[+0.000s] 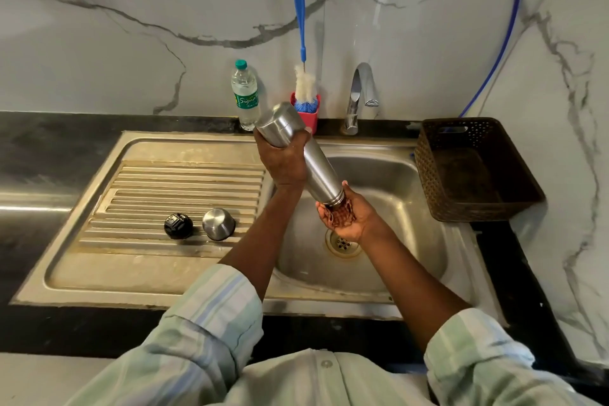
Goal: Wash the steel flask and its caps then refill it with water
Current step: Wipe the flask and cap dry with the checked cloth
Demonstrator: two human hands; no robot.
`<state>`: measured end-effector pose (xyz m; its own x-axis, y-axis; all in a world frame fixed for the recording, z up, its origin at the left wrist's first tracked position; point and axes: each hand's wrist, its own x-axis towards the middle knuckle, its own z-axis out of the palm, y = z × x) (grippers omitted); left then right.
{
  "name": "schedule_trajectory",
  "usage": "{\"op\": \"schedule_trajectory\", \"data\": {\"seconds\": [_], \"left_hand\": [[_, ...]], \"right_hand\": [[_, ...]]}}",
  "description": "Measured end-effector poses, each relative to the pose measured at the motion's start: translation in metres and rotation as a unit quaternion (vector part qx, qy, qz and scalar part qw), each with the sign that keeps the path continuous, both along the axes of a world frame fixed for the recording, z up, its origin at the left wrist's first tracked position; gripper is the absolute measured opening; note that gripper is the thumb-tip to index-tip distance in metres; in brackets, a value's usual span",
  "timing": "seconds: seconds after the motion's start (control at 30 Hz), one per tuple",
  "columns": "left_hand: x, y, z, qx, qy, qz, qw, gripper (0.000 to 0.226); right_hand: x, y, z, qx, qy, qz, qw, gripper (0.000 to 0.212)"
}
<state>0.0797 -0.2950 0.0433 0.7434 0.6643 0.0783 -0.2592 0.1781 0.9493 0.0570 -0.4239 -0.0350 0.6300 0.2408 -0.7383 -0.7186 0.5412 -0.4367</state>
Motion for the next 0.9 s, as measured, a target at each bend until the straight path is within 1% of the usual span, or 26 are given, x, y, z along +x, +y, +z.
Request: {"op": "schedule_trajectory", "data": {"seconds": [0.07,0.1,0.17,0.2,0.3,0.37,0.43,0.47,0.53,0.63,0.7,0.73,0.77,0.83,0.9], "left_hand": [[-0.002,0.0,-0.008,0.037,0.007,0.009,0.999,0.081],[-0.005,0.0,-0.012,0.057,0.012,0.009,0.998,0.082],[-0.01,0.001,-0.02,0.098,0.025,-0.006,0.995,0.086],[-0.012,0.002,-0.023,0.117,0.028,-0.02,0.993,0.088],[-0.011,0.016,-0.028,0.163,0.046,-0.067,0.983,0.089],[-0.009,0.029,-0.03,0.17,0.058,-0.101,0.978,0.091],[-0.009,0.042,-0.029,0.181,0.061,-0.12,0.974,0.092],[-0.009,0.049,-0.027,0.188,0.06,-0.123,0.973,0.091],[-0.009,0.066,-0.022,0.196,0.059,-0.13,0.97,0.089],[-0.008,0.102,-0.017,0.198,0.065,-0.13,0.969,0.09],[-0.007,0.132,-0.016,0.206,0.074,-0.103,0.97,0.092],[-0.007,0.147,-0.015,0.213,0.077,-0.089,0.97,0.091],[-0.007,0.163,-0.014,0.22,0.08,-0.077,0.969,0.088],[-0.01,0.189,-0.006,0.236,0.075,-0.065,0.967,0.083],[-0.012,0.215,-0.003,0.243,0.076,-0.06,0.965,0.085]], "right_hand": [[-0.001,0.007,-0.003,-0.024,0.007,-0.039,0.999,0.054],[0.001,0.01,-0.003,-0.041,0.012,-0.05,0.998,0.048],[0.0,0.016,0.0,-0.094,0.013,-0.05,0.994,0.025],[-0.001,0.017,0.002,-0.122,0.001,-0.043,0.992,0.018],[0.002,0.017,0.01,-0.214,-0.039,-0.061,0.974,0.019],[0.005,0.021,0.014,-0.251,-0.084,-0.062,0.962,0.025],[0.008,0.031,0.021,-0.244,-0.126,-0.047,0.96,0.042],[0.009,0.038,0.024,-0.229,-0.146,-0.034,0.962,0.045],[0.009,0.053,0.034,-0.17,-0.178,-0.017,0.969,0.04],[0.011,0.077,0.04,-0.097,-0.18,-0.02,0.979,0.029],[0.008,0.095,0.039,-0.095,-0.174,-0.002,0.98,0.034],[0.006,0.105,0.039,-0.098,-0.167,0.008,0.981,0.038],[0.006,0.116,0.038,-0.094,-0.168,0.018,0.981,0.037],[0.004,0.136,0.04,-0.093,-0.173,0.039,0.98,0.024],[0.005,0.157,0.039,-0.102,-0.175,0.064,0.977,0.016]]}}
